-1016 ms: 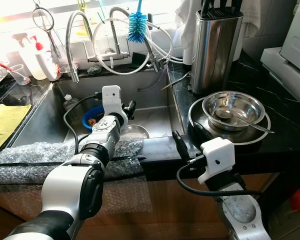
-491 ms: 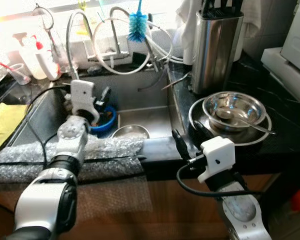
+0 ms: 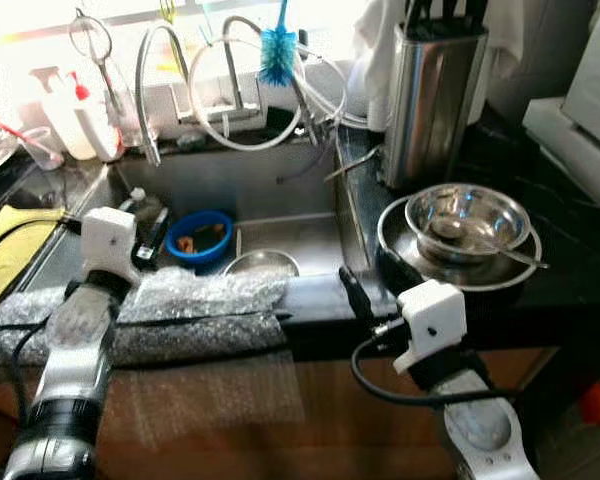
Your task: Kitchen organization
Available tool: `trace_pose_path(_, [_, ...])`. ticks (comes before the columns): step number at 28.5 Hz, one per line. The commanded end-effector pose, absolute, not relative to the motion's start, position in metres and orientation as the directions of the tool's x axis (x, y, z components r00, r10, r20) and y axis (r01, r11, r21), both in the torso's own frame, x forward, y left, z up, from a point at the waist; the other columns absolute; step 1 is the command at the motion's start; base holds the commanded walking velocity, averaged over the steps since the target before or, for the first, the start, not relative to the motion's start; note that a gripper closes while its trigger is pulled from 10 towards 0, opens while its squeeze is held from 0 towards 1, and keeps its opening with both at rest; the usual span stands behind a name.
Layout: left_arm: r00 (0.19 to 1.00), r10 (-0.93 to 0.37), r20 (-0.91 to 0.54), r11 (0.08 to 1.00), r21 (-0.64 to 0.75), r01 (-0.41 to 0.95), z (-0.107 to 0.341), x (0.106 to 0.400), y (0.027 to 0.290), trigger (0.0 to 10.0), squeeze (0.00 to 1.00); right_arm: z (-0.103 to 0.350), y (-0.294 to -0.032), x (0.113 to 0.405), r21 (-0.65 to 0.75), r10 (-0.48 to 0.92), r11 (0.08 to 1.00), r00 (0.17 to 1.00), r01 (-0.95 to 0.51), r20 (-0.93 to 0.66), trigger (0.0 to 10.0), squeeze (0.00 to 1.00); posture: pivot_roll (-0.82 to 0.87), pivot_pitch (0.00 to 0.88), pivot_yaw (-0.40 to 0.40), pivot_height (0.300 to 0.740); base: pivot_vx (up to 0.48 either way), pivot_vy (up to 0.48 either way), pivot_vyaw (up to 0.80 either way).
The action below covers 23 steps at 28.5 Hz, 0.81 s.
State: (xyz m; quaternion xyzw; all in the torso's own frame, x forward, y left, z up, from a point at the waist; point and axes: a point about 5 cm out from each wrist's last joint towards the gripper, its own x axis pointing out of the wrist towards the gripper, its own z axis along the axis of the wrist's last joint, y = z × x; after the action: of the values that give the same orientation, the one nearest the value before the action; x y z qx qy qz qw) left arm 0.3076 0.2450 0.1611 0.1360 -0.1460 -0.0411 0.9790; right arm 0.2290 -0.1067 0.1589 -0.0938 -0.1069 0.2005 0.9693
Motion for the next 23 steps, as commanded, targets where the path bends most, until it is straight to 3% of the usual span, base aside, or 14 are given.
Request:
trace_pose_path(1, [0.951, -0.087, 0.297, 0.965, 0.262, 0.006, 0.168, 0.299, 0.247, 10.0, 0.00, 0.158, -0.103, 0.228, -0.211, 0.422, 0.898, 0.890, -0.385, 0.173, 10.0, 0.00, -0.16, 0.000, 0.134, 0.740, 0.000, 0.000, 0.00])
trace_pose_path(10, [0.968, 0.006, 0.251, 0.974, 0.217, -0.063, 0.149, 0.265, 0.232, 10.0, 0.00, 0.159, -0.109, 0.228, -0.217, 0.405, 0.905, 0.897, -0.367, 0.174, 10.0, 0.00, -0.16, 0.000, 0.126, 0.740, 0.000, 0.000, 0.00])
trace_pose_path(23, [0.976, 0.082, 0.204, 0.983, 0.143, -0.113, 0.143, 0.250, 0.222, 10.0, 0.00, 0.160, -0.110, 0.231, -0.213, 0.399, 0.908, 0.899, -0.360, 0.180, 10.0, 0.00, -0.15, 0.000, 0.115, 0.740, 0.000, 0.000, 0.00])
